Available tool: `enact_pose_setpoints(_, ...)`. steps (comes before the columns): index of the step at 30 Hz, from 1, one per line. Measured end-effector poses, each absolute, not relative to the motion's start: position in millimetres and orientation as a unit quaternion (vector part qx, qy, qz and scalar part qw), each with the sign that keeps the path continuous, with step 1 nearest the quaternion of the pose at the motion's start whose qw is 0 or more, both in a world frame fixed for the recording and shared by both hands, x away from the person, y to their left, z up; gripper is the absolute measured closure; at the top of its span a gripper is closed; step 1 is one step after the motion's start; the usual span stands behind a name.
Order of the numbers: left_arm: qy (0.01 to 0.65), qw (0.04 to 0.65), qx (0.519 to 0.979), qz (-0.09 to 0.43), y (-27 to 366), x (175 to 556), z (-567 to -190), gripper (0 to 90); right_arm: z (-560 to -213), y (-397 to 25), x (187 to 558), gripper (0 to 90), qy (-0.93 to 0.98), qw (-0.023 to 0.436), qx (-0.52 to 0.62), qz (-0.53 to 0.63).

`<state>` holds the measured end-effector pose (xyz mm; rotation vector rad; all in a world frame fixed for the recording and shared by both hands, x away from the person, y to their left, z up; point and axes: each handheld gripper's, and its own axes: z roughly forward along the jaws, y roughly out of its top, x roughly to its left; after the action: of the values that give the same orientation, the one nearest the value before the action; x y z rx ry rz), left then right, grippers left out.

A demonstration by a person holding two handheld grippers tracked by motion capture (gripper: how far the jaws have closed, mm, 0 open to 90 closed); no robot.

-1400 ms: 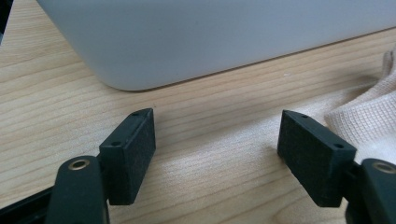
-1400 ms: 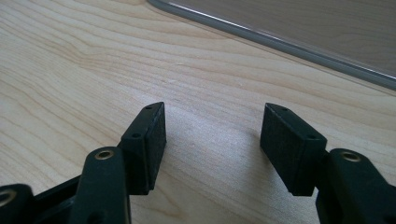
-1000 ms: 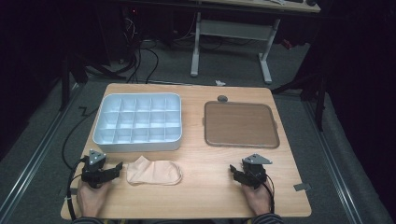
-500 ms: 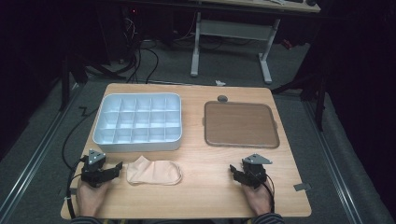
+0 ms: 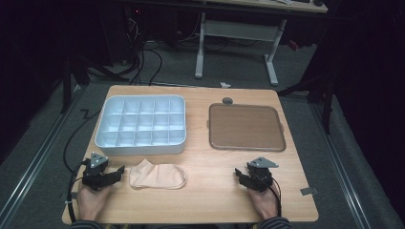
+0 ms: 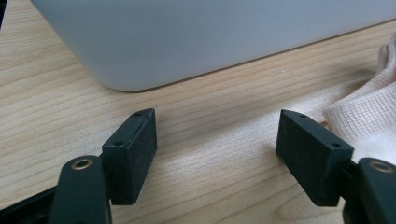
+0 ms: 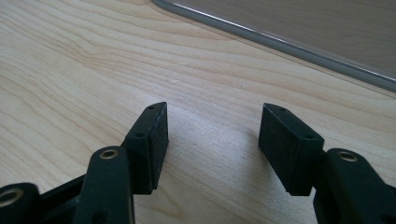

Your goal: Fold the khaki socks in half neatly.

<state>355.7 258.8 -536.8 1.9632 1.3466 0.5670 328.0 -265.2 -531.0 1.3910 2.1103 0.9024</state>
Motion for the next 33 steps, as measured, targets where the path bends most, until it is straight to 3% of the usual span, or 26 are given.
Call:
enact_pose_setpoints(6, 0.532, 0.348, 0.744, 0.207, 265, 357, -535, 31.5, -531, -266, 327, 43.8, 0.766, 0.230, 0.504, 0.326)
enact_pose_setpoints(17, 0.530, 0.366, 0.740, 0.195, 267, 350, -531, 30.7, -523, -267, 322, 55.2, 0.760, 0.238, 0.506, 0.332)
enact_pose_setpoints(33, 0.512, 0.383, 0.751, 0.163, 251, 341, -526, 29.9, -515, -248, 318, 57.6, 0.777, 0.225, 0.476, 0.345)
